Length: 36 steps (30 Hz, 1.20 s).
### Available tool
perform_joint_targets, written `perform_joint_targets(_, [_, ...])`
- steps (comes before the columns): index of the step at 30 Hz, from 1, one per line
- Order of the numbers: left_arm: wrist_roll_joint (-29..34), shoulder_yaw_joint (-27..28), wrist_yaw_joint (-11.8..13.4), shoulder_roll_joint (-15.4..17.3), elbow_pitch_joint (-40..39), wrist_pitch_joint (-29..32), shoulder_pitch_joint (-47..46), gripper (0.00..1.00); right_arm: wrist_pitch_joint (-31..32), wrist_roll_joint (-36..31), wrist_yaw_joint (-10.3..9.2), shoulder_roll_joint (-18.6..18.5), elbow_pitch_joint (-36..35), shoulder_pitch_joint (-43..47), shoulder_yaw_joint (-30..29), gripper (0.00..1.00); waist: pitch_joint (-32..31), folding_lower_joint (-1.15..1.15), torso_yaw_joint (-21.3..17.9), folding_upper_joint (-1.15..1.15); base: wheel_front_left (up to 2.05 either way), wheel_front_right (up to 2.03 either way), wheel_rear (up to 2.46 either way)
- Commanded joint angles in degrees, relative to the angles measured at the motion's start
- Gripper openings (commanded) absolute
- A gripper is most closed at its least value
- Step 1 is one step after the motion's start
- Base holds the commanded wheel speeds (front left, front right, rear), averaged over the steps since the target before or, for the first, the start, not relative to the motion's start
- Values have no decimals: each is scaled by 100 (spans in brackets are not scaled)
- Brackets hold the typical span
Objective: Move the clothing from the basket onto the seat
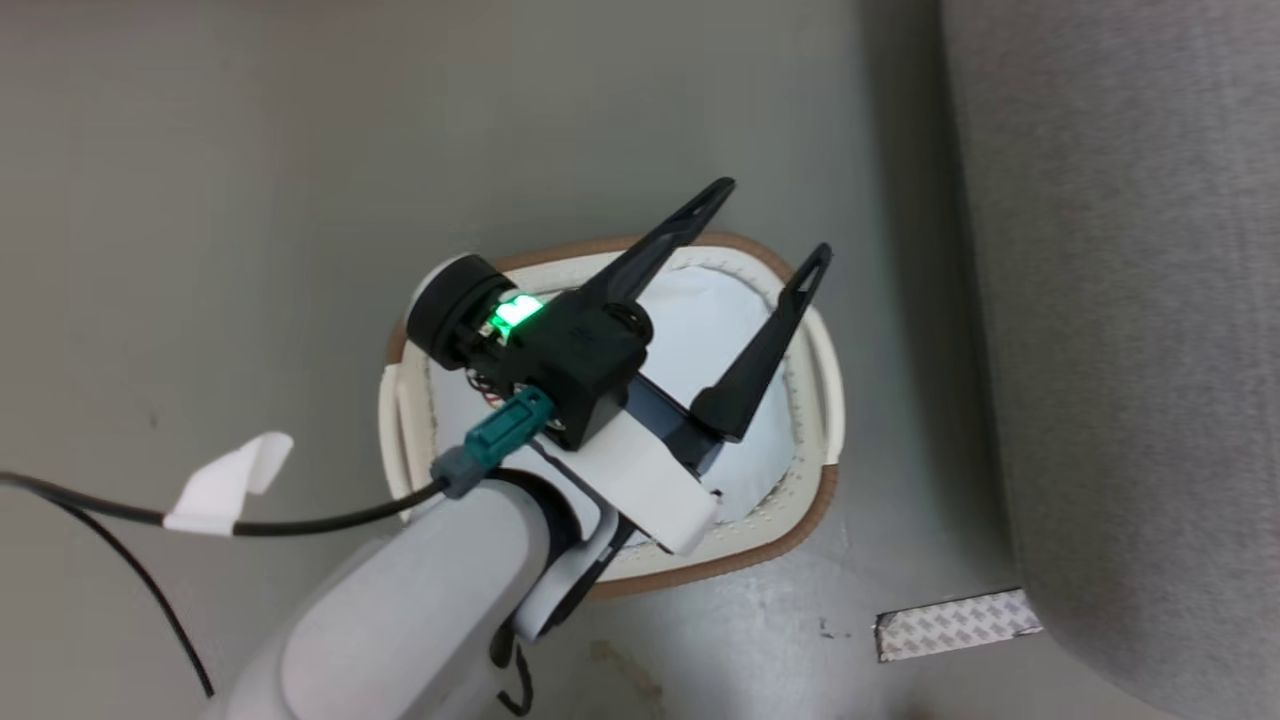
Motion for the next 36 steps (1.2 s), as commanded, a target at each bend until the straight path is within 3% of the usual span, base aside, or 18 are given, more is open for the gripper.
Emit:
perform_joint_targets(1, [68,-14,-13,-16,8,-57,-64,100,-111,-192,-15,172,338,220,-151,0,158,-2,176,0,0,0,0])
perform_joint_targets(7, [-12,-11,33,19,160,-180,118,100,-626,-844,-15,508,1182,550,-468,0,-153,-2,72,0,0,0,0])
perform_joint_targets(9, [-52,39,65,90,201,-223,220,100,-735,-949,-15,654,1306,630,-463,55,-324,-2,-13,0,0,0,0])
perform_joint_targets(10, [-87,56,70,117,228,-259,283,100,-783,-1008,-15,693,1346,670,-430,100,-427,-2,-52,0,0,0,0])
perform_joint_targets(16, [-305,204,210,234,422,-579,756,100,-990,-1158,-15,911,1349,1250,-218,100,-1209,-2,-185,0,0,0,0])
perform_joint_targets(20, [-469,352,339,287,560,-852,1193,100,-1069,-1181,-15,1094,985,1849,-3,100,-1785,-2,-203,0,0,0,0])
perform_joint_targets(27, [-725,654,628,386,918,-1338,2039,100,-1076,-969,-15,1607,-712,3439,185,100,-2784,-2,25,0,0,0,0])
perform_joint_targets(36, [-881,1118,927,427,1300,-1552,3331,100,-1070,-1010,-15,2557,-2607,5383,364,100,-3688,-2,402,0,0,0,0])
